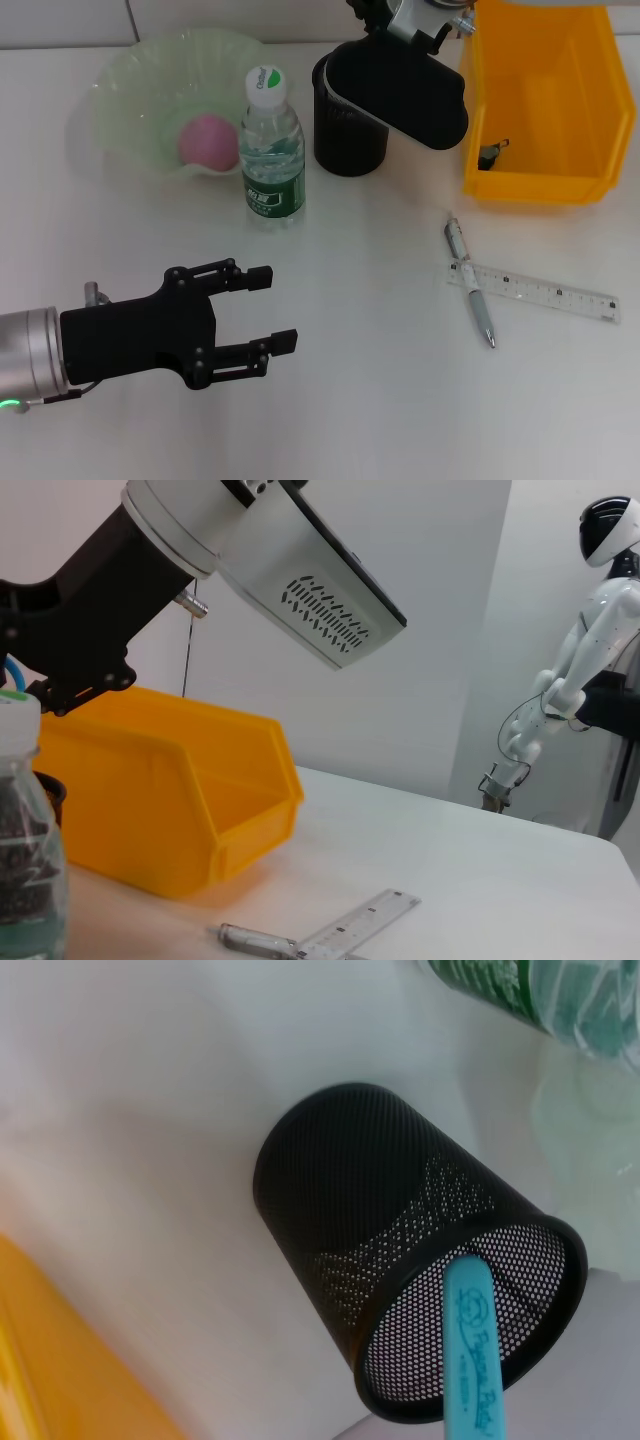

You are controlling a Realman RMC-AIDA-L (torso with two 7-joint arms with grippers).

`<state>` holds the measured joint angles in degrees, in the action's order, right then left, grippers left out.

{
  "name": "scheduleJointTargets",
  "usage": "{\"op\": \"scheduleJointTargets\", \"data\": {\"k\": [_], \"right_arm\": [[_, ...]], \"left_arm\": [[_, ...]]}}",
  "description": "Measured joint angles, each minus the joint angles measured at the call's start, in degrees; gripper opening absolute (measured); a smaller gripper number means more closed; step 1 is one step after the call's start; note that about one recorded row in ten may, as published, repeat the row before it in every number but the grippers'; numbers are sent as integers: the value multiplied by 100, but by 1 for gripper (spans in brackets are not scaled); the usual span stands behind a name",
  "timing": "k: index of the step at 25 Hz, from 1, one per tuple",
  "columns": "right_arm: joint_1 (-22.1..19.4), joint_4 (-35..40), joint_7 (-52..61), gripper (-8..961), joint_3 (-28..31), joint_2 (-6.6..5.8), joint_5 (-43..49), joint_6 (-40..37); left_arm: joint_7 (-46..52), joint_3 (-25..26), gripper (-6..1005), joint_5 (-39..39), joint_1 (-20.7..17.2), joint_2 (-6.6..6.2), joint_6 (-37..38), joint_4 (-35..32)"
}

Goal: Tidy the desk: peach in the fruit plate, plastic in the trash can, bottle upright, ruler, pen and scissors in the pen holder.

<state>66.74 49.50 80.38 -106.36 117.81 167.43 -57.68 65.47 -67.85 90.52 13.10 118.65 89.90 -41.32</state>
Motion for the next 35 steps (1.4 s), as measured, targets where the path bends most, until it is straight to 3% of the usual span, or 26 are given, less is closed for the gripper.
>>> {"op": "scheduleJointTargets", "data": {"k": [14, 20, 24, 28, 29, 30, 35], "right_arm": [[104, -171, -13, 244, -87, 82, 0, 49], [136, -148, 14, 379, -94, 112, 0, -56], [136, 143, 239, 384, 54, 126, -4, -332], [53, 714, 432, 389, 761, 127, -83, -727], [-18, 1024, 564, 409, 1223, 127, -189, -952], [-18, 1024, 564, 428, 1223, 127, -189, -952], [-350, 2158, 973, 536, 2515, 106, -1034, -1575]], "left_arm": [[-9, -2, 798, 0, 0, 0, 1, 10], [-9, 0, 800, 0, 0, -6, -1, 14], [2, 5, 801, 0, -10, -8, 1, 16], [44, 26, 803, 0, -7, -15, 1, 19], [45, 26, 803, 0, -7, -17, 2, 19], [45, 26, 804, 0, -9, -18, 10, 12], [47, 53, 806, 0, -22, -17, 72, -5]]}}
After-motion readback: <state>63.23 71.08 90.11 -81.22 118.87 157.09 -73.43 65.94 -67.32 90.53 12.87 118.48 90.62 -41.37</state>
